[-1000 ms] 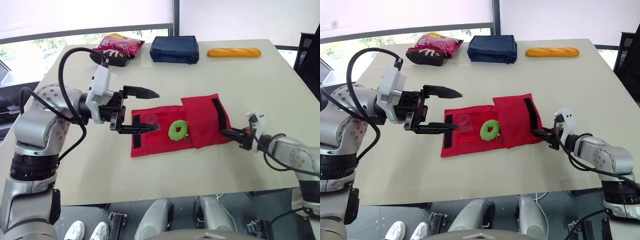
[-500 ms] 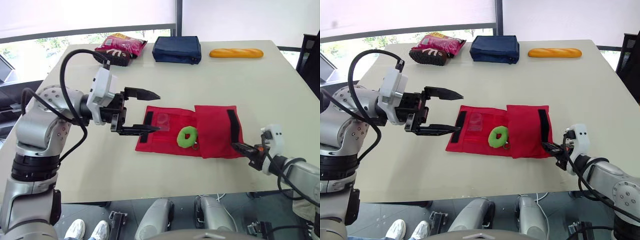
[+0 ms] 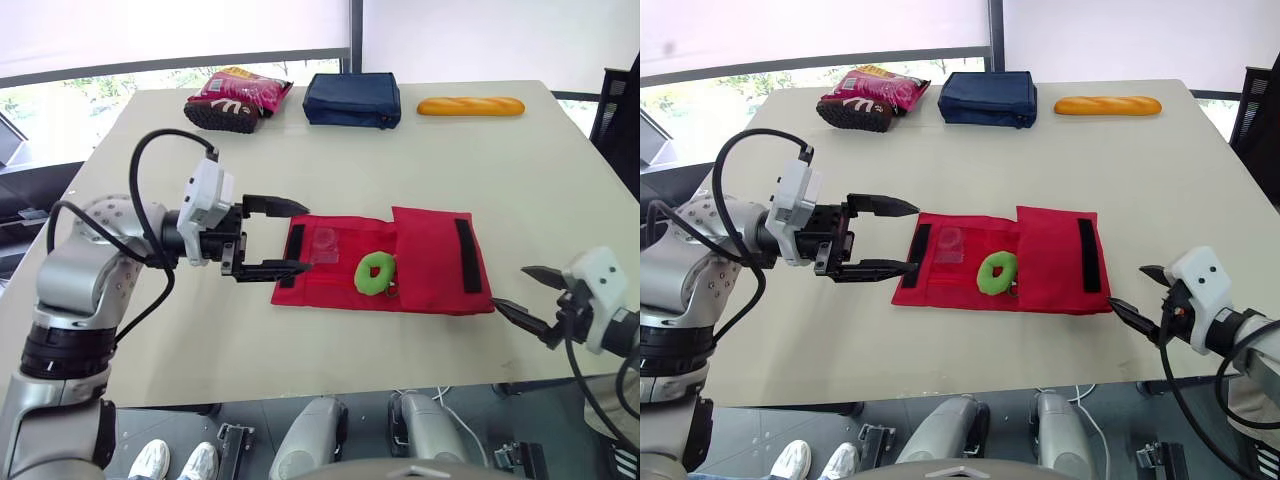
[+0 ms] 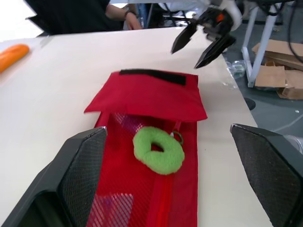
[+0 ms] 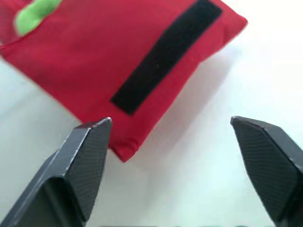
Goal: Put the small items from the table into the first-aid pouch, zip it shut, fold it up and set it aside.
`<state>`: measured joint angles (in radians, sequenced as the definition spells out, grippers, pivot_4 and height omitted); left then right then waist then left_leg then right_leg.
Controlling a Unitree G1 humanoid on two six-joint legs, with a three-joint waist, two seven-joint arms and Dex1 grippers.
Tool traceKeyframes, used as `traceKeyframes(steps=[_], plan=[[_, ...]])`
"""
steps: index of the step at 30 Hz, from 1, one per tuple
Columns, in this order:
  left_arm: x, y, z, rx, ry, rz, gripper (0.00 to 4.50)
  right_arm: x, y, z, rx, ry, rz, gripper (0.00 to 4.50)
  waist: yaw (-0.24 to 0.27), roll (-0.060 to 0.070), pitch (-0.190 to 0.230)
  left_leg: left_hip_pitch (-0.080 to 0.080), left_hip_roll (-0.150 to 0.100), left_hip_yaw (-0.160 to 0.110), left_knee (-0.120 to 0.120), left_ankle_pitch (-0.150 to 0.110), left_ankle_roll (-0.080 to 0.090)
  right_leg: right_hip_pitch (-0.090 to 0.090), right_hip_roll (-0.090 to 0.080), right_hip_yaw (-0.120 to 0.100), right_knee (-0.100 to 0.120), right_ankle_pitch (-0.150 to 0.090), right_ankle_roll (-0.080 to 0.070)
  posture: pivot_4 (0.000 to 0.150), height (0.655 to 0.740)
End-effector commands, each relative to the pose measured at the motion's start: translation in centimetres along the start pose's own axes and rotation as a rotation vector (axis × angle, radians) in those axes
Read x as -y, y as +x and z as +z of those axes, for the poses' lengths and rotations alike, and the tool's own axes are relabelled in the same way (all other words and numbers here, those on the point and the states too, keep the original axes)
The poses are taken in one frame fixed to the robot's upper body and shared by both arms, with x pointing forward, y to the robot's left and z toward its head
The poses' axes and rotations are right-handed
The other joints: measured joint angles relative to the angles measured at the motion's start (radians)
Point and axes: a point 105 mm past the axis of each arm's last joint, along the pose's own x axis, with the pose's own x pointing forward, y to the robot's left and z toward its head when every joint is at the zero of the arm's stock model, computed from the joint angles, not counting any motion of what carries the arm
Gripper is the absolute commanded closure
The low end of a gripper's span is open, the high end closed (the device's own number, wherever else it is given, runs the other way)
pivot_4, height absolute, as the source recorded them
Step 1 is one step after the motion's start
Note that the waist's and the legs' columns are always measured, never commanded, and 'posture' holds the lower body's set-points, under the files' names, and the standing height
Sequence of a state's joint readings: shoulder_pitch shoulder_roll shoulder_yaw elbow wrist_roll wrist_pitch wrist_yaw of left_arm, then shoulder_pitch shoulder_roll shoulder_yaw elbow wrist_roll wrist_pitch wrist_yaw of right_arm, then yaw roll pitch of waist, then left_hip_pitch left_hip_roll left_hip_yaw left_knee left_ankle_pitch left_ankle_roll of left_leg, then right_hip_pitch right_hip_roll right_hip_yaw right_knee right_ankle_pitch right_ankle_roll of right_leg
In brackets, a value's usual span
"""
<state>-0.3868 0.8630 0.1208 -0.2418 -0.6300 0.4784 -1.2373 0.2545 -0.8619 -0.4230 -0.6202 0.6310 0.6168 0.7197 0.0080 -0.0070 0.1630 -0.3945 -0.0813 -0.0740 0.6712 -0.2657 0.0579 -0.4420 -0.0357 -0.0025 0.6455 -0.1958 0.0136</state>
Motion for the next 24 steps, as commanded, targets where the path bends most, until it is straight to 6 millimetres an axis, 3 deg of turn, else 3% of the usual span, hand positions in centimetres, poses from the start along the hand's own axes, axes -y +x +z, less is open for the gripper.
traceKeyframes(steps=[1,5,10,17,21,24], plan=[[0.1,0.7,-1.6,-0.019,-0.024,0.185,0.00,-0.9,-0.9,4.4,0.155,-0.133,0.100,0.09,0.004,-0.001,0.000,0.001,0.000,-0.001,0.000,0.000,0.000,0.001,0.000,0.000,-0.001,0.000,0.000,0.150,0.7395],[-0.7,0.1,-4.4,-0.060,-0.134,0.443,0.00,-2.1,-0.7,7.6,0.271,-0.167,0.179,0.09,0.010,-0.003,0.001,0.001,0.000,-0.002,0.000,0.000,0.000,0.002,-0.001,-0.002,-0.001,0.000,0.000,0.150,0.7395],[-0.9,-1.0,-7.4,-0.109,-0.288,0.686,0.00,-3.1,-0.3,10.2,0.312,-0.186,0.278,0.09,0.012,-0.003,0.001,0.000,0.000,-0.003,0.000,0.000,0.000,0.002,-0.001,-0.002,-0.002,0.000,0.000,0.150,0.7395],[-0.3,0.1,-10.0,-0.186,-0.461,0.725,0.00,-3.6,0.5,12.1,0.343,-0.227,0.309,0.09,0.024,-0.004,0.001,0.000,0.000,-0.003,0.000,0.000,0.000,0.002,-0.001,-0.003,-0.002,0.000,0.000,0.150,0.7395],[-0.1,1.7,-11.0,-0.241,-0.538,0.656,0.00,-3.6,0.8,12.1,0.340,-0.235,0.304,0.09,0.033,-0.005,0.001,-0.001,-0.001,-0.003,0.001,0.000,0.000,0.002,-0.002,-0.003,-0.002,0.000,0.000,0.150,0.7395],[1.0,2.9,-11.8,-0.312,-0.599,0.552,0.00,-4.1,0.9,12.5,0.358,-0.239,0.305,0.09,0.033,-0.005,0.000,-0.001,-0.001,-0.003,0.001,0.000,0.000,0.002,-0.002,-0.003,-0.002,0.000,0.000,0.150,0.7395]])
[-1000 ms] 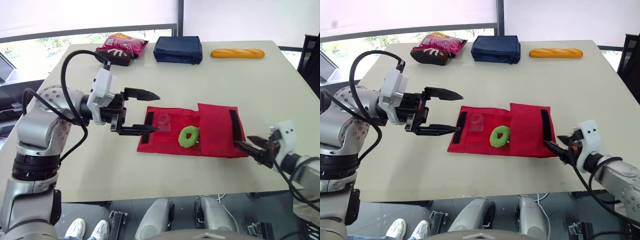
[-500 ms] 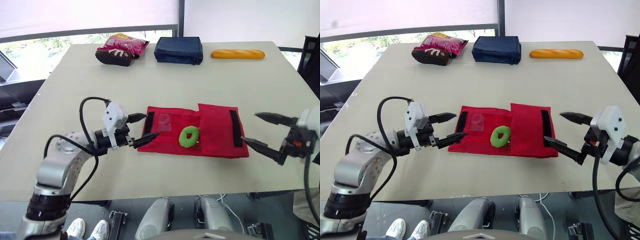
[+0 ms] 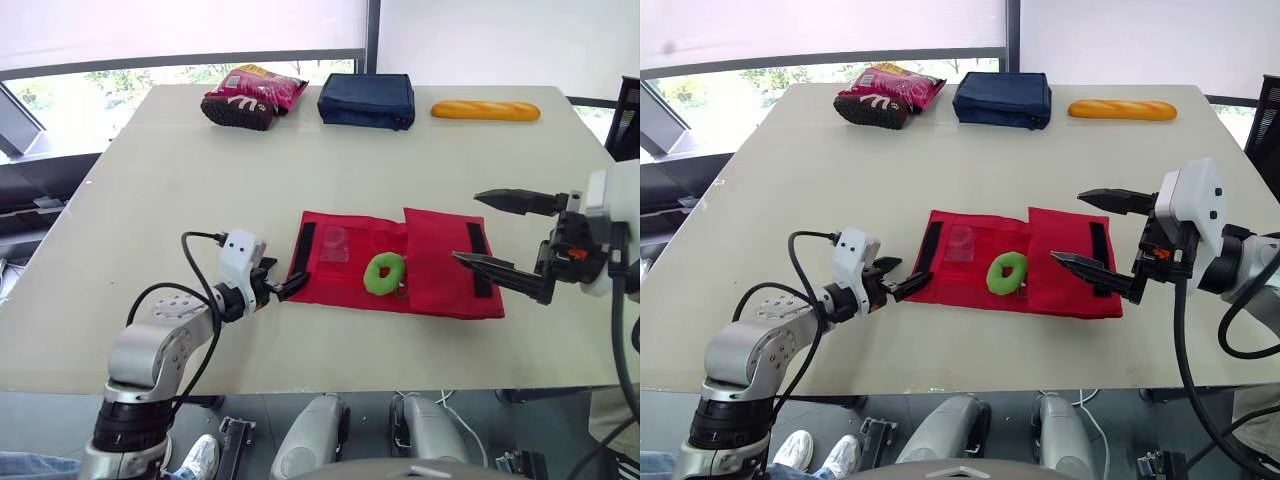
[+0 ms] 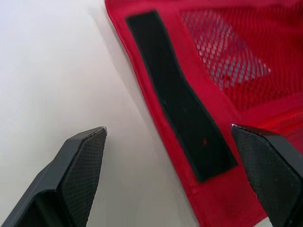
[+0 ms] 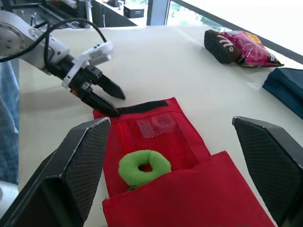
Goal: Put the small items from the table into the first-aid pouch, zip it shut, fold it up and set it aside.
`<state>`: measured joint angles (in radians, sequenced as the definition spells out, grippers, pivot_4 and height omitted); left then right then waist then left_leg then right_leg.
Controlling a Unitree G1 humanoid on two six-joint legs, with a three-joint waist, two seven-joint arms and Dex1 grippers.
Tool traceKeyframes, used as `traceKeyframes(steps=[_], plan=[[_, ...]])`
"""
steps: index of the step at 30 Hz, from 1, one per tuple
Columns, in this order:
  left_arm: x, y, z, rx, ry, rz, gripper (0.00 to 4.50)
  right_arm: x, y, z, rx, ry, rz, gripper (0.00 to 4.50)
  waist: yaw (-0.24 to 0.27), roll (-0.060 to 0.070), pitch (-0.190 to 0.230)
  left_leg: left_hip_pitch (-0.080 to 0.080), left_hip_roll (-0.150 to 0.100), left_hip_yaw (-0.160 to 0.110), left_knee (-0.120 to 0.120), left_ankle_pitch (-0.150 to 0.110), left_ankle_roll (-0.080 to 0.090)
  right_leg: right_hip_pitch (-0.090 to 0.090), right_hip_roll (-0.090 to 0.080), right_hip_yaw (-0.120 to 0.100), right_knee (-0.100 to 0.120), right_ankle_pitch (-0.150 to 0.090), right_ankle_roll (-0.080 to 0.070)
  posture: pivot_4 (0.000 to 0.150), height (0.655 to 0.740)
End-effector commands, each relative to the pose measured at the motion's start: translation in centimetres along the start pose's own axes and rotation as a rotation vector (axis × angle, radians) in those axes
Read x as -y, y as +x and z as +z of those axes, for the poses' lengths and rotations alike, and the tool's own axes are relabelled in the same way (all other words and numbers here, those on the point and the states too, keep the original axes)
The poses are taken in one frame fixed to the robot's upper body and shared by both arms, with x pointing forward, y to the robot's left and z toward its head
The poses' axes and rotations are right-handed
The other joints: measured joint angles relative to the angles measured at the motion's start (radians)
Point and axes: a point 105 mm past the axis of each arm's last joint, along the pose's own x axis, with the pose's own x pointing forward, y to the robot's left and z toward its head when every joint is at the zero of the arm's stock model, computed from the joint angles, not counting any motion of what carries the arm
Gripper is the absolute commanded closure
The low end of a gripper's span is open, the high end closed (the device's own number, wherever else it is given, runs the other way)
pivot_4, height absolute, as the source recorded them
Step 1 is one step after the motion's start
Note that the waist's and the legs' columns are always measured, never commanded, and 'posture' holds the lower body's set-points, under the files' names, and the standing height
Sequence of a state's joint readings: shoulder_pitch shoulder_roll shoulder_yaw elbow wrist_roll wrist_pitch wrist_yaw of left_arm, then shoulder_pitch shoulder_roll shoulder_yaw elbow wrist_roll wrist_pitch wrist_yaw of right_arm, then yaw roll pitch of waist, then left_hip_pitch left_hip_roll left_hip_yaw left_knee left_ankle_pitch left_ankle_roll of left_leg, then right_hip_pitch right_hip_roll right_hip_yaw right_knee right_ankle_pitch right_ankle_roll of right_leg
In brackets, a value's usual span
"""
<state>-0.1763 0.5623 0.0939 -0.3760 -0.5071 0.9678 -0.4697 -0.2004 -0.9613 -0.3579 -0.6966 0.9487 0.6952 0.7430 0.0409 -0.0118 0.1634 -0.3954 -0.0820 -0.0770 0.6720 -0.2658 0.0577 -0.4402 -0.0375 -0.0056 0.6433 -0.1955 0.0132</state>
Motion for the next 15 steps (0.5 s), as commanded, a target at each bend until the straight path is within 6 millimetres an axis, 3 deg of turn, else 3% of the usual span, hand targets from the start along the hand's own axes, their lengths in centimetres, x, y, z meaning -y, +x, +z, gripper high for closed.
traceKeyframes(steps=[1,7,10,15], plan=[[1.5,0.5,-1.4,-0.105,-0.016,-0.092,0.00,-0.4,0.3,1.0,0.030,-0.040,0.001,0.09,0.000,0.000,0.000,0.000,0.000,0.000,0.000,0.000,0.000,0.000,0.000,0.000,0.000,0.000,0.000,0.150,0.7395],[1.1,1.3,-3.0,-0.221,0.063,-0.070,0.00,-0.9,0.5,1.0,0.031,-0.037,-0.004,0.09,0.002,0.004,-0.003,0.000,0.000,0.000,0.000,0.000,0.000,0.000,-0.001,0.000,0.000,0.000,0.000,0.150,0.7395],[1.2,1.8,-3.2,-0.238,0.076,-0.074,0.84,-1.1,0.5,1.0,0.032,-0.037,-0.003,0.00,0.004,0.007,-0.005,0.002,0.000,0.000,0.000,0.000,0.000,0.002,-0.001,0.000,0.000,0.000,0.000,0.150,0.7395],[1.0,2.0,-3.2,-0.247,0.073,-0.055,3.23,-1.3,0.5,0.9,0.028,-0.030,0.004,0.00,0.003,0.008,-0.006,0.004,0.000,0.000,0.000,0.000,0.000,0.004,-0.001,0.000,0.000,0.000,0.000,0.150,0.7395]])
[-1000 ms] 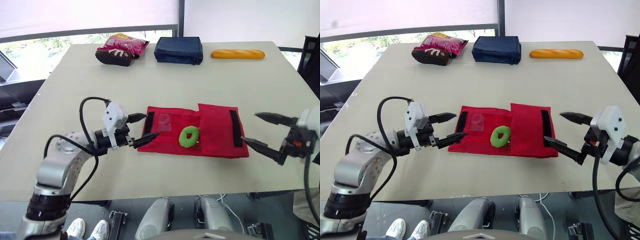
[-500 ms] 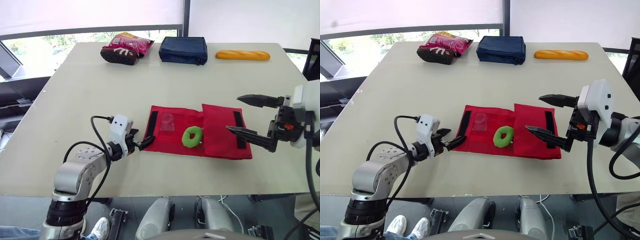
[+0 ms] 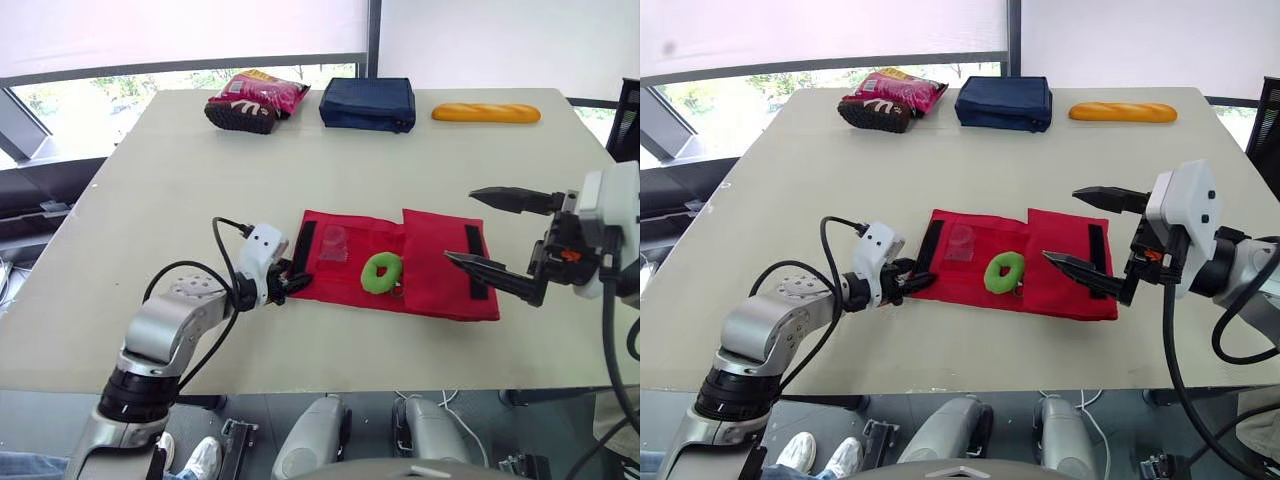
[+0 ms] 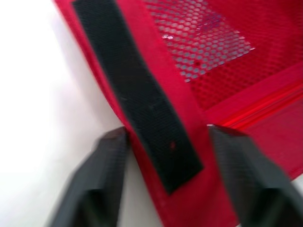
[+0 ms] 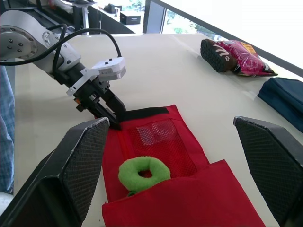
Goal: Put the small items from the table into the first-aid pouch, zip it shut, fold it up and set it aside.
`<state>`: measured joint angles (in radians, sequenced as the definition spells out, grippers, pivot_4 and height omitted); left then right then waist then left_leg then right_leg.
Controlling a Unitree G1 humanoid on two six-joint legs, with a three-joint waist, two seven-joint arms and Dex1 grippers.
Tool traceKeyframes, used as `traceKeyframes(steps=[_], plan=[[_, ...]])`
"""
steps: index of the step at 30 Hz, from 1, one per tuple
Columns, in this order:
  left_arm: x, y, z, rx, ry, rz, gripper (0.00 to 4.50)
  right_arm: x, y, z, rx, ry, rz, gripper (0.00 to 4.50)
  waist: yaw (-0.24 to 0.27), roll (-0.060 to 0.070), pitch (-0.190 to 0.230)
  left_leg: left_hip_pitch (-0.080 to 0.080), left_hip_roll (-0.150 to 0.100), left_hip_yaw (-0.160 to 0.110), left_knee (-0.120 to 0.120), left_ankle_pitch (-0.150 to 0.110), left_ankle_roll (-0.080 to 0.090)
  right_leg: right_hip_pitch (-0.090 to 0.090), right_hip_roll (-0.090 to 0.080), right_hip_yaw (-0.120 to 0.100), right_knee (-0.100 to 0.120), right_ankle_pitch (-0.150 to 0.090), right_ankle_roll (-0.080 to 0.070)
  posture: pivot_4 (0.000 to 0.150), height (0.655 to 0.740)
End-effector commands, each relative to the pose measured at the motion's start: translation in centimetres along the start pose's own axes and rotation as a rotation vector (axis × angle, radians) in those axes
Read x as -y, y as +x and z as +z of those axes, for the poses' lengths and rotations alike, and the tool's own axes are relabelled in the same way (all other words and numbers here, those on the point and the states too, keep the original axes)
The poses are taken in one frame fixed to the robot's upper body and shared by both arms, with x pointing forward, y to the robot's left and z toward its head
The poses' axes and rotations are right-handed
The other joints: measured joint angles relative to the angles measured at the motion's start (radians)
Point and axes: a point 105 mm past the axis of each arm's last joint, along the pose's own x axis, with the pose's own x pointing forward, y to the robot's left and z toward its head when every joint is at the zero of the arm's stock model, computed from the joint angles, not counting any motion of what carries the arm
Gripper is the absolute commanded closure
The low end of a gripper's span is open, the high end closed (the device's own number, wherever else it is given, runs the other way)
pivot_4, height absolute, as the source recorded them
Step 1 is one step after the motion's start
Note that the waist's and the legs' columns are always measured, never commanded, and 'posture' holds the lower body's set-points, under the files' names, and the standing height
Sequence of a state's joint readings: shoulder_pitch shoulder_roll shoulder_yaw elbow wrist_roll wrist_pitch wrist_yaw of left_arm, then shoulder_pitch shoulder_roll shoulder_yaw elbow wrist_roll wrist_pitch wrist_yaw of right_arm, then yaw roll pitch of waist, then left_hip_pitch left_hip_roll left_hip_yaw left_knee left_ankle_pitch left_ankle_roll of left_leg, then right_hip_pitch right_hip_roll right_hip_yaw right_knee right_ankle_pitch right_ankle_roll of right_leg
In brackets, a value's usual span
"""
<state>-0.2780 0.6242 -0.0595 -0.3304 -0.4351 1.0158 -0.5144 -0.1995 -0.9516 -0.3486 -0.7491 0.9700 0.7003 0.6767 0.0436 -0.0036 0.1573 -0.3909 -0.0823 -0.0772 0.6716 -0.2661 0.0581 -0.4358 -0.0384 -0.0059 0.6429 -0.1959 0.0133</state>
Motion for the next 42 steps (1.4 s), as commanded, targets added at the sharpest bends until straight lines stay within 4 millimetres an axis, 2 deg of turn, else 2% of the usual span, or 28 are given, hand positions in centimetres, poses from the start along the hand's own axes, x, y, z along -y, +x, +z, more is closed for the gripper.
traceKeyframes(steps=[1,2,3,9,13,19,22,24,28,34,42], plan=[[0.3,0.9,-2.6,-0.106,-0.054,-0.009,3.67,-0.7,0.0,0.5,0.011,-0.013,0.018,0.00,0.001,0.000,0.000,0.000,0.000,0.000,0.000,0.000,0.000,0.001,0.000,0.000,0.000,0.000,0.000,0.150,0.7395],[0.3,0.8,-2.4,-0.097,-0.060,-0.008,4.21,-0.7,0.0,0.4,0.009,-0.010,0.020,0.00,0.001,0.000,0.000,0.002,0.000,-0.001,0.000,0.000,0.000,0.002,0.000,0.000,0.000,0.000,0.000,0.150,0.7395],[0.2,0.8,-2.3,-0.089,-0.067,-0.007,4.46,-0.7,0.0,0.4,0.006,-0.007,0.022,0.00,0.000,0.000,0.000,0.003,0.000,0.000,0.000,0.000,0.000,0.003,0.000,0.000,-0.001,0.000,0.000,0.150,0.7395],[-0.5,-0.2,-0.4,0.041,-0.116,-0.030,4.46,-0.6,-0.3,-0.3,-0.030,-0.009,0.019,0.00,0.000,0.000,0.000,0.004,0.000,0.000,-0.001,0.000,0.000,0.004,0.000,0.000,-0.001,0.000,0.000,0.150,0.7395],[-1.8,-2.1,1.7,0.160,-0.061,-0.052,4.46,-0.6,-0.3,-0.5,-0.035,-0.009,0.020,0.00,-0.005,-0.002,0.002,0.003,0.000,0.000,-0.001,0.000,0.000,0.003,0.000,-0.001,-0.001,0.000,0.000,0.150,0.7395],[-4.5,-4.9,2.2,0.199,-0.006,-0.097,4.46,-0.6,-0.2,-0.6,-0.035,-0.007,0.023,0.00,-0.008,-0.003,0.003,0.002,0.001,0.000,-0.002,0.000,0.000,0.001,0.001,0.000,-0.001,0.000,0.000,0.150,0.7395],[-5.2,-6.0,2.6,0.219,-0.006,-0.132,4.46,-0.6,-0.2,-0.8,-0.040,-0.006,0.023,0.00,-0.006,-0.004,0.003,0.001,0.001,-0.001,-0.002,0.000,0.000,0.000,0.000,-0.001,-0.002,-0.001,-0.001,0.150,0.7395],[-5.5,-7.2,3.5,0.260,-0.005,-0.186,4.46,-0.7,-0.3,-0.8,-0.042,-0.007,0.021,0.00,-0.005,-0.004,0.003,-0.001,0.001,-0.001,-0.002,0.000,0.000,0.000,0.000,-0.001,-0.003,-0.002,-0.003,0.150,0.7395],[-4.3,-8.8,5.6,0.330,0.058,-0.334,4.46,-0.8,-0.3,-1.0,-0.050,-0.004,0.018,0.00,-0.004,-0.006,0.004,-0.005,0.001,-0.001,-0.001,0.000,0.000,-0.004,0.000,-0.002,-0.002,-0.001,-0.003,0.150,0.7395],[-2.7,-10.0,8.3,0.388,0.088,-0.498,4.46,-0.7,-0.3,-1.1,-0.063,-0.007,0.016,0.00,-0.005,-0.006,0.004,-0.006,0.001,-0.001,-0.001,0.000,0.000,-0.005,0.000,-0.002,-0.002,0.000,0.000,0.150,0.7395],[-1.0,-8.3,8.9,0.344,0.101,-0.600,4.46,-0.7,-0.2,-1.3,-0.067,-0.011,0.009,0.00,-0.006,-0.006,0.004,-0.006,0.001,-0.001,-0.001,0.000,0.000,-0.005,0.000,-0.002,-0.002,0.000,0.000,0.150,0.7395]])
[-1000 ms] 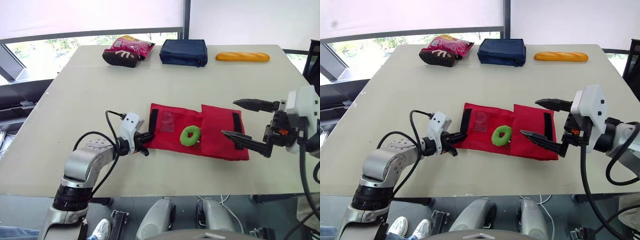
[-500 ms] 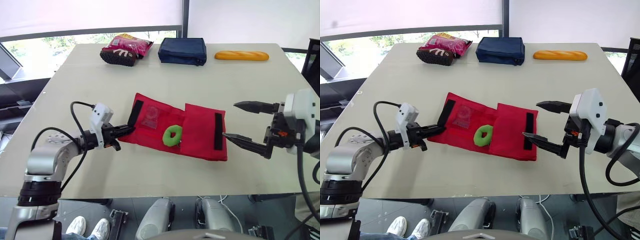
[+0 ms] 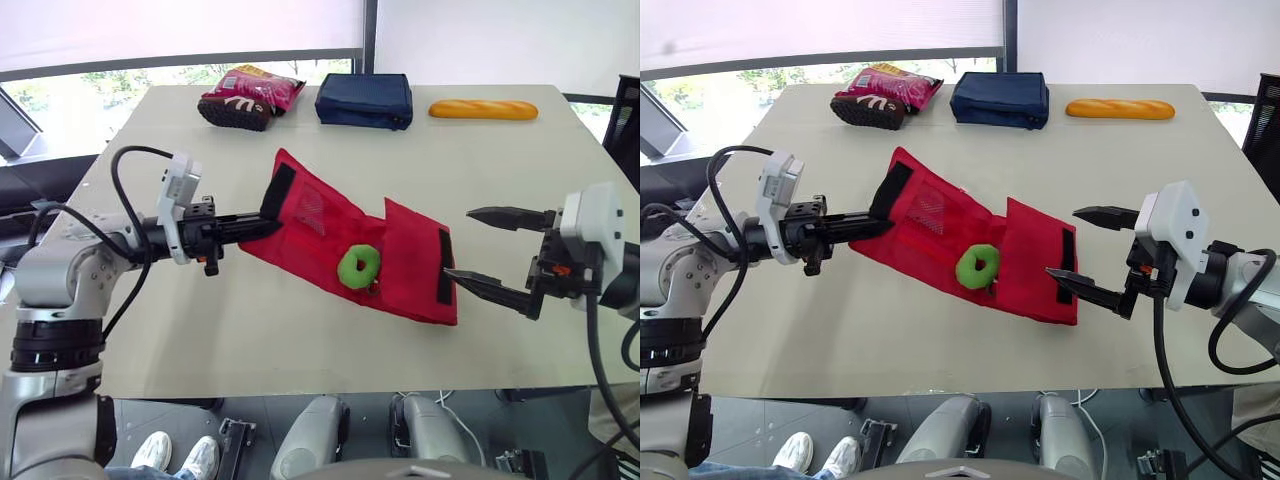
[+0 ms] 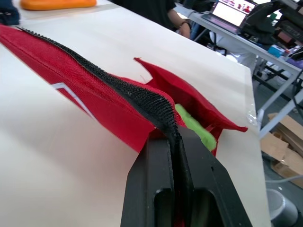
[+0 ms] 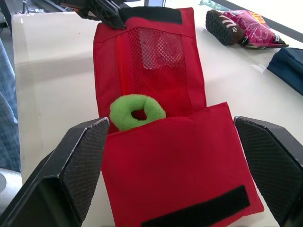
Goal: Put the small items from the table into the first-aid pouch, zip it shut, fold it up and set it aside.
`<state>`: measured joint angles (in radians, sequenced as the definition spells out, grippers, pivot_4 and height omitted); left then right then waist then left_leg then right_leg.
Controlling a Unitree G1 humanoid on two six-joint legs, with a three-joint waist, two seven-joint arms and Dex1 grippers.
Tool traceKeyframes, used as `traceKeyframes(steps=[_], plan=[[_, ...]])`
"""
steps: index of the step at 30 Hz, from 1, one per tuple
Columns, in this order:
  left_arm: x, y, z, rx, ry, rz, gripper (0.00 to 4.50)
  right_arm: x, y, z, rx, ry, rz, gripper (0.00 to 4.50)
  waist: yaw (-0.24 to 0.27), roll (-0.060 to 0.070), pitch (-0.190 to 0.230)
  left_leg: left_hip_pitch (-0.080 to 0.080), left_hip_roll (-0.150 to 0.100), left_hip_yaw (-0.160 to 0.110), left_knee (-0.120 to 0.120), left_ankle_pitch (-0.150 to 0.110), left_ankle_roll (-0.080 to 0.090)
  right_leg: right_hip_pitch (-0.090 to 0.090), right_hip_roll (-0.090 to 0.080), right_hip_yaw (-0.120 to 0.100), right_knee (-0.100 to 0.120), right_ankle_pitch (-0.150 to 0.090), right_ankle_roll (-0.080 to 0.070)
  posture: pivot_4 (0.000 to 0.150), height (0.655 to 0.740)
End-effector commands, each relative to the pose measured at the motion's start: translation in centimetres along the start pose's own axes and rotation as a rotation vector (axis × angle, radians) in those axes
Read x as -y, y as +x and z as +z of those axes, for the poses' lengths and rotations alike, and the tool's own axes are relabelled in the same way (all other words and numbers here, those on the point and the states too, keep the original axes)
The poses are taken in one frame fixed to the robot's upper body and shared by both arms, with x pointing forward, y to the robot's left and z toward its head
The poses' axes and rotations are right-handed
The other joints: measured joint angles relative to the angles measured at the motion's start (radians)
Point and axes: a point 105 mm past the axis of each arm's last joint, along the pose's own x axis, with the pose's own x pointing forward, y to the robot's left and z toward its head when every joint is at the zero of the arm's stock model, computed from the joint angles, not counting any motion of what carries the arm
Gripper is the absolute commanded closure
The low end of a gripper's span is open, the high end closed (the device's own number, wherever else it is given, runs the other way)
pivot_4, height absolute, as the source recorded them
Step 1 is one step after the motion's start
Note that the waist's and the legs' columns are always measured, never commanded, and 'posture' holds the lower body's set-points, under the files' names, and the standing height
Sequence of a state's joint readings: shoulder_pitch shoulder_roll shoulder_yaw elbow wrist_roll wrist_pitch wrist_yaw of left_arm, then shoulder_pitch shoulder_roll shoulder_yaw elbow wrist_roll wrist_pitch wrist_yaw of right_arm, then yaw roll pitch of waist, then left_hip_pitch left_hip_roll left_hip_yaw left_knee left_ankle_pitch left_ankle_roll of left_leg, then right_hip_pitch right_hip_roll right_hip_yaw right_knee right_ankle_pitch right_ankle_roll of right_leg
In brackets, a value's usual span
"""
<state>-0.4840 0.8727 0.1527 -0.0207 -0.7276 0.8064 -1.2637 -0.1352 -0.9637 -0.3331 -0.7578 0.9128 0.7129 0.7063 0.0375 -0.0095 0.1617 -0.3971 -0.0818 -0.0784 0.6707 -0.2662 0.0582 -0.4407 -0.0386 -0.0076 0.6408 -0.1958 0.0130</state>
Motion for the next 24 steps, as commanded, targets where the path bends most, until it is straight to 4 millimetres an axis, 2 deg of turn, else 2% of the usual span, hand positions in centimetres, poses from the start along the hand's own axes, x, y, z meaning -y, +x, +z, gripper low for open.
traceKeyframes(steps=[1,12,22,24], plan=[[0.3,0.7,0.7,-0.001,0.031,-0.028,4.46,-0.3,0.0,0.6,0.018,-0.036,-0.002,0.00,0.001,0.000,0.000,0.000,0.000,0.000,0.000,0.000,0.000,0.000,0.000,0.000,0.000,0.000,0.000,0.150,0.7395],[0.5,2.1,1.4,0.017,0.019,-0.108,4.46,-0.3,-0.1,0.0,-0.006,-0.031,-0.022,0.00,0.000,-0.001,0.000,0.000,0.000,0.000,0.000,0.000,0.000,0.000,0.000,0.000,0.000,0.000,0.000,0.150,0.7395],[1.2,3.5,1.3,0.016,0.045,-0.205,4.46,0.6,0.6,-3.4,-0.011,0.067,-0.060,0.00,0.000,-0.001,0.001,0.000,0.000,0.000,0.000,0.000,0.000,0.000,0.000,0.000,0.000,0.000,0.000,0.150,0.7395],[1.5,3.8,1.2,0.012,0.054,-0.241,4.50,1.1,1.4,-4.9,-0.035,0.040,-0.066,0.52,-0.001,-0.001,0.001,0.000,0.000,0.000,0.000,0.000,0.000,0.000,0.000,0.000,0.000,0.000,0.000,0.150,0.7395]])
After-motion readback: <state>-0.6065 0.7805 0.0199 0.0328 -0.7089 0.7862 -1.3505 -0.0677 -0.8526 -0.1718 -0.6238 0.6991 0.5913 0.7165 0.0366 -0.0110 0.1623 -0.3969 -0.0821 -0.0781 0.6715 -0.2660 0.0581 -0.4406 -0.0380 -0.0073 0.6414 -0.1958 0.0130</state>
